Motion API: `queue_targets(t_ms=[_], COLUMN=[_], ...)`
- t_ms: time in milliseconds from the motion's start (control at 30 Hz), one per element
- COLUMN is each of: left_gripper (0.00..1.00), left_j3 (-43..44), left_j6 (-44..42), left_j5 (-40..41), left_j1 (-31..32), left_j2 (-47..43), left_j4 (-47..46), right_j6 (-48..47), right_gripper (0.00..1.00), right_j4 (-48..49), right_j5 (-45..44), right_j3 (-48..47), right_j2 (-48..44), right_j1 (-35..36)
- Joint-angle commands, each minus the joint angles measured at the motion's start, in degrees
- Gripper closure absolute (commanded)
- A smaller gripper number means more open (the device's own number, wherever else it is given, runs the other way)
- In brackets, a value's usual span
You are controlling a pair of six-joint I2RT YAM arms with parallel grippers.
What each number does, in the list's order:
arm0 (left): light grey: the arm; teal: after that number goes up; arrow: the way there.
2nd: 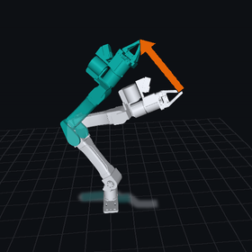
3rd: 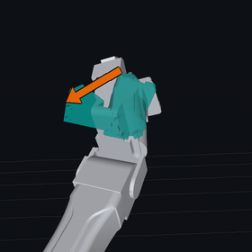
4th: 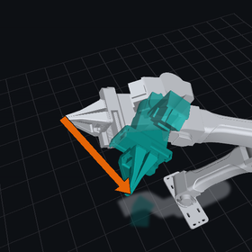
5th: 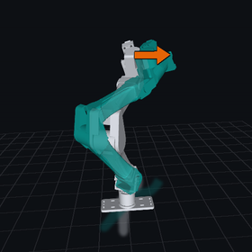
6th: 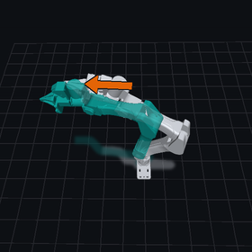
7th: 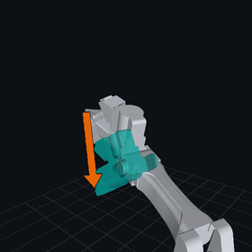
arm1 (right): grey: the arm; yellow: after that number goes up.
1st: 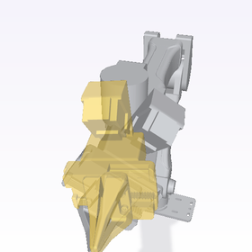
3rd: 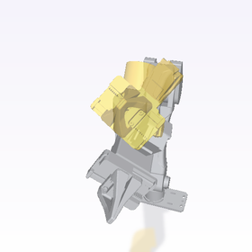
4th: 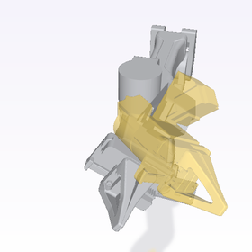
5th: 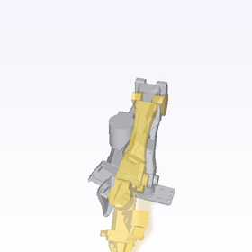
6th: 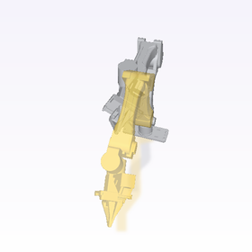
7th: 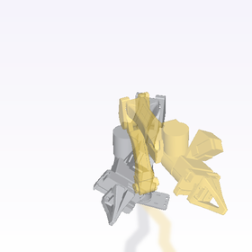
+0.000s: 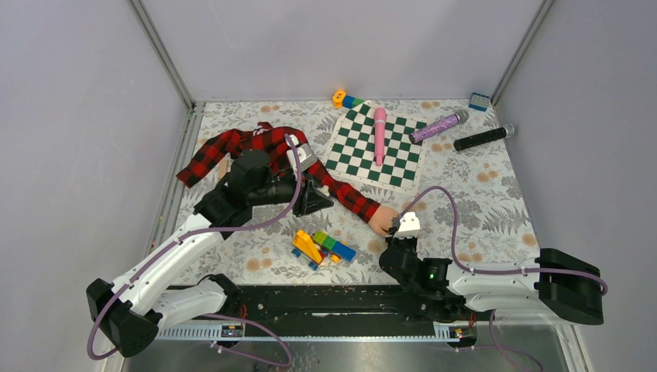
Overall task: Paint the nails
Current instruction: Paint the nail polish on the nail.
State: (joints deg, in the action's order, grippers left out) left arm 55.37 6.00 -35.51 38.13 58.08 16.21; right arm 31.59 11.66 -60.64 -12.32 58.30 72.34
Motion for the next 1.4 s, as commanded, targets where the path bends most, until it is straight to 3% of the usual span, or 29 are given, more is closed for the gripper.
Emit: queue_targets(t_ms=[0, 1367], left_gripper=[1.0, 1.0], left_j3=[1.3, 1.4], left_j6=[0.2, 0.1], left_j5=[-0.9, -0.9], left_j1=[0.1, 0.2], left_j2=[-1.6, -1.7], left_j4=[-3.4, -3.2], right_j6=[2.6, 3.8], right_gripper=[1.0, 1.0], right_j4=[-0.6, 1.0], right_j5=[-4.3, -5.8], right_j3=[-1.8, -1.3], right_j2=[-0.2, 2.7], right_j1=[0.7, 0.7])
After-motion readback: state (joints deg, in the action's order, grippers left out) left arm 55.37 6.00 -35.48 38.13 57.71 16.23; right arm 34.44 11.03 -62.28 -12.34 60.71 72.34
